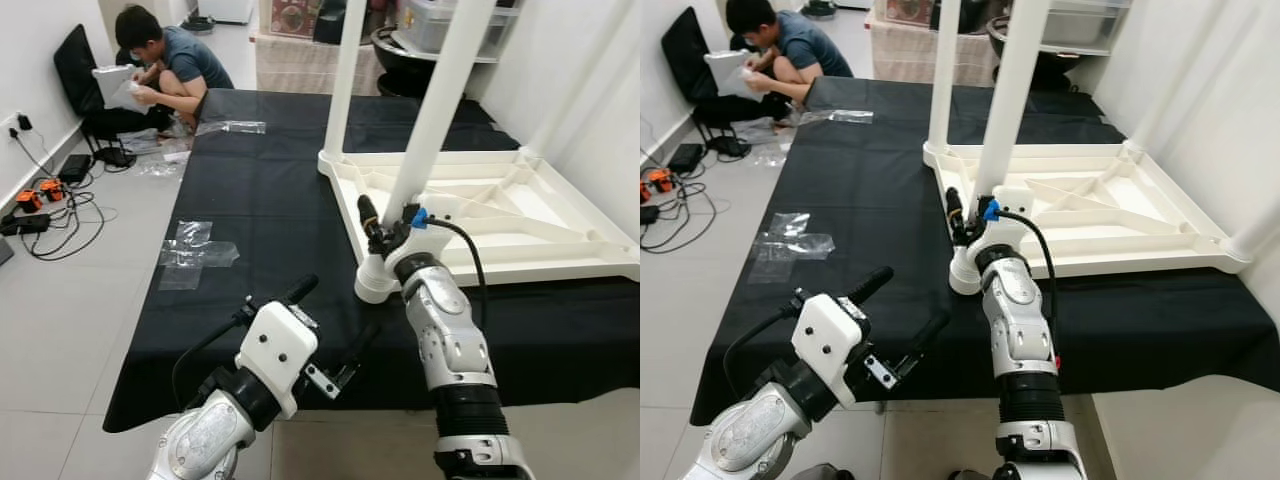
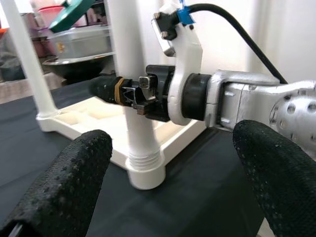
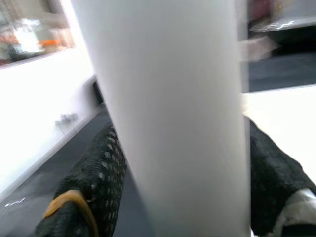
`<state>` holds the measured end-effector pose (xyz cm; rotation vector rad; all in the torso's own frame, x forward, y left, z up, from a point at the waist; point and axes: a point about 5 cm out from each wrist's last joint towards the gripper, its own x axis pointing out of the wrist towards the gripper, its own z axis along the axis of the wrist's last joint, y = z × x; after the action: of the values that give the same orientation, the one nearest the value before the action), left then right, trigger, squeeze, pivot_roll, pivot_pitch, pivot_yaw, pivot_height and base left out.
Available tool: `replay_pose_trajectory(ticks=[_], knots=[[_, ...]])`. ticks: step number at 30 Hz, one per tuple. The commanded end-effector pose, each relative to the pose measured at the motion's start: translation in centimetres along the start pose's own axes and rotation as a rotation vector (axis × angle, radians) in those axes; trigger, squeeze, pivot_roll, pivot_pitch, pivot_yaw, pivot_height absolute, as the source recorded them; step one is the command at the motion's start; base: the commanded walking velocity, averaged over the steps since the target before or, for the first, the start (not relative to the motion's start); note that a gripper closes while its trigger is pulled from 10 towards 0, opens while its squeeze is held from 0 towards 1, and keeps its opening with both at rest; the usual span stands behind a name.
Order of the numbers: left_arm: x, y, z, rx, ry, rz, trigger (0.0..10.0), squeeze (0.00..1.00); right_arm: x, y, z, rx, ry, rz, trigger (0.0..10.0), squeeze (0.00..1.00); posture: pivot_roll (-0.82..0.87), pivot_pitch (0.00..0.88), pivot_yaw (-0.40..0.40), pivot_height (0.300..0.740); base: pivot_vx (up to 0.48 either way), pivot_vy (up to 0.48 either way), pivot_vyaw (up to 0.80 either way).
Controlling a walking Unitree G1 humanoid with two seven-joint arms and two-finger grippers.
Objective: Building children table
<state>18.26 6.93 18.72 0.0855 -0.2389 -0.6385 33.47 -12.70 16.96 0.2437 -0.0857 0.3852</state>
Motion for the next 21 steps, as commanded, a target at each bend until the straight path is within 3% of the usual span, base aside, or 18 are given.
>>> replay_pose_trajectory(ticks=[1, 2, 3, 4, 5, 8, 13, 14, 16, 21], knots=[[0.1, -0.1, 0.0, -0.013, 0.001, -0.003, 10.0, 0.00, -0.7, 0.9, -0.2, 0.110, 0.066, 0.288, 10.0, 0.00, 0.10, 0.058, -0.094, 0.740, 0.000, 0.000, 0.00], [0.1, -0.1, 0.0, -0.013, 0.001, -0.003, 10.0, 0.00, -0.7, 0.9, -0.2, 0.110, 0.066, 0.288, 10.0, 0.00, 0.10, 0.058, -0.094, 0.740, 0.000, 0.000, 0.00], [0.1, -0.2, 0.0, -0.015, 0.000, -0.003, 10.0, 0.00, -1.1, 1.2, 0.4, 0.134, 0.083, 0.442, 10.0, 0.00, 0.10, 0.057, -0.093, 0.740, 0.000, 0.000, 0.00], [0.1, -0.2, 0.0, -0.015, 0.000, -0.003, 10.0, 0.00, -1.1, 1.2, 0.4, 0.134, 0.083, 0.442, 10.0, 0.00, 0.10, 0.057, -0.093, 0.740, 0.000, 0.000, 0.00], [0.1, -0.2, 0.0, -0.016, -0.001, -0.004, 10.0, 0.00, -1.3, 1.3, 0.8, 0.141, 0.094, 0.530, 10.0, 0.00, 0.10, 0.057, -0.093, 0.740, 0.000, 0.000, 0.00], [0.1, -0.3, 0.0, -0.018, -0.001, -0.006, 10.0, 0.00, -1.3, 1.5, 1.0, 0.135, 0.099, 0.584, 10.0, 0.00, 0.10, 0.057, -0.092, 0.740, 0.000, 0.000, 0.00], [0.2, -0.4, 0.1, -0.024, -0.004, -0.013, 10.0, 0.00, 0.5, 3.9, 0.0, 0.092, 0.156, 0.792, 10.0, 0.00, 0.10, 0.061, -0.094, 0.740, 0.000, 0.000, 0.00], [0.2, -0.4, 0.1, -0.024, -0.004, -0.013, 10.0, 0.00, 0.5, 3.9, 0.0, 0.092, 0.156, 0.792, 10.0, 0.00, 0.10, 0.061, -0.094, 0.740, 0.000, 0.000, 0.00], [0.1, -0.4, 0.2, -0.022, -0.003, -0.008, 10.0, 0.00, 2.1, 4.7, -0.2, 0.028, 0.151, 0.744, 10.0, 0.00, 0.11, 0.067, -0.096, 0.740, 0.000, 0.000, 0.00], [0.1, -0.5, 0.2, -0.027, -0.003, -0.006, 10.0, 0.00, 2.5, 5.4, -0.3, -0.001, 0.160, 0.729, 10.0, 0.00, 0.10, 0.074, -0.098, 0.740, 0.000, 0.000, 0.00]])
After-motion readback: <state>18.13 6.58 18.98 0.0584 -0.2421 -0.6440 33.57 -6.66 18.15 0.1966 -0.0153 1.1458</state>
